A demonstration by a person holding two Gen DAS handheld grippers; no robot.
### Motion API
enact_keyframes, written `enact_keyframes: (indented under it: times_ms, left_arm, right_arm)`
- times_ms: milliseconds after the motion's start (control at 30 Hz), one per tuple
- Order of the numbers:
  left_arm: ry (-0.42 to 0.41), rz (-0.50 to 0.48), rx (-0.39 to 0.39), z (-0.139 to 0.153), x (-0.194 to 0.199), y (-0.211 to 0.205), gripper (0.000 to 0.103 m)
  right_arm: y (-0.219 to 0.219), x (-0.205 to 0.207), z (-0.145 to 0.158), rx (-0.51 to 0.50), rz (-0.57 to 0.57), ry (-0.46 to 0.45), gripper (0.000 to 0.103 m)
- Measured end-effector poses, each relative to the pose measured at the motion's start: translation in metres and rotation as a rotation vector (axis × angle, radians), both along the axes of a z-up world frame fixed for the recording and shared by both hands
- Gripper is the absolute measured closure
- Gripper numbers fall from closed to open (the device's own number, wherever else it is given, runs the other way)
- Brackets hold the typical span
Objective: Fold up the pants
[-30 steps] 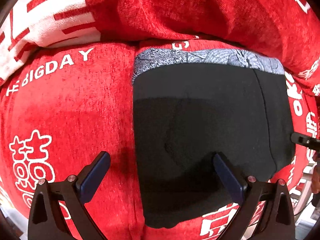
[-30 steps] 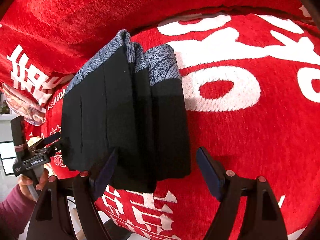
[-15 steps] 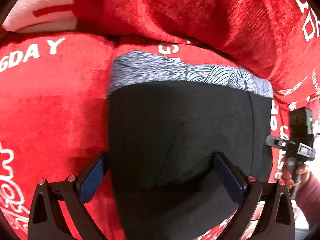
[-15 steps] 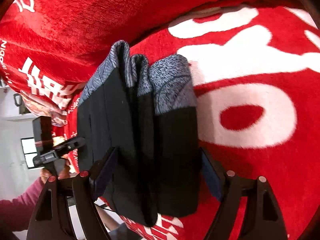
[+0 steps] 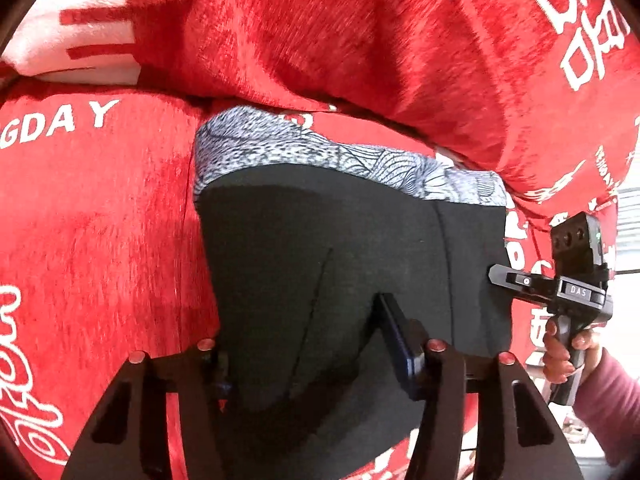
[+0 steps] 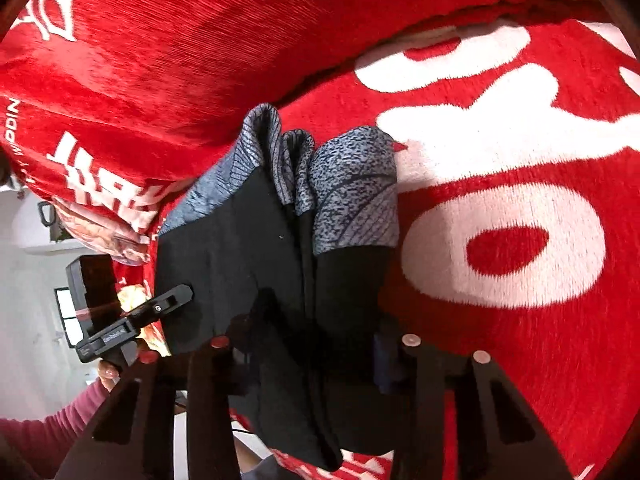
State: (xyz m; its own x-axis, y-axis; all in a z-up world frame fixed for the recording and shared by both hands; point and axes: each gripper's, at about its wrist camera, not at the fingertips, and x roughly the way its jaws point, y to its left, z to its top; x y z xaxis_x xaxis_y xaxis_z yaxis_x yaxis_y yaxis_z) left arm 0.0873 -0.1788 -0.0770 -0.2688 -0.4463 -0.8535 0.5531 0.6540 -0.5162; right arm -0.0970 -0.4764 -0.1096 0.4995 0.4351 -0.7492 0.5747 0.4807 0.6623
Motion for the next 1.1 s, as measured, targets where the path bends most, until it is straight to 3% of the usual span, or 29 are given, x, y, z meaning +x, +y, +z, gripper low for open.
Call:
enact_keyframes:
  times_ms: [167,300,433,600,633,700,833,933,1100]
  left_arm:
    - [-0.019,-0.028,-0.019,0.031,-0.018,0.014,0.045]
    - [-0.023,-0.037,-0.001,0.040,-0.034,0.040,0.045]
    - [-0.019,-0.042,0.036,0.040,-0.051,0.060,0.045]
    - [-0.031,-0.048,0.111,0.017,-0.073,0.090,0.045]
    - [-0.038,-0.039,0.114,0.011,-0.074,0.095,0.041]
    - [-0.074,-0.003,0.125,0.002,-0.070,0.099,0.018]
    - [-0.073,0.047,0.164,-0.011,-0.062,0.103,0.004]
    - [-0.091,0.044,0.188,-0.010,-0.062,0.101,0.003]
    - [-0.197,0.026,0.294,0.013,-0.068,0.106,0.003]
  right_arm:
    - [0.010,-0.011,0.024,0.032,-0.025,-0.054,0.062]
    - [0.033,-0.026,0.037,0.060,-0.013,-0.059,0.062]
    - [0.061,-0.046,0.042,0.103,-0.025,-0.056,0.062]
    - [0.091,-0.070,0.029,0.119,-0.020,-0.030,0.062]
    - [0.094,-0.072,0.024,0.115,-0.019,-0.019,0.062]
    - [0.097,-0.078,0.016,0.086,-0.019,-0.002,0.062]
    - [0.092,-0.080,0.004,0.005,-0.016,0.046,0.052]
    - [0.096,-0.075,0.002,-0.049,-0.006,0.083,0.045]
    - [0.101,-0.078,0.020,-0.117,-0.026,0.160,0.042]
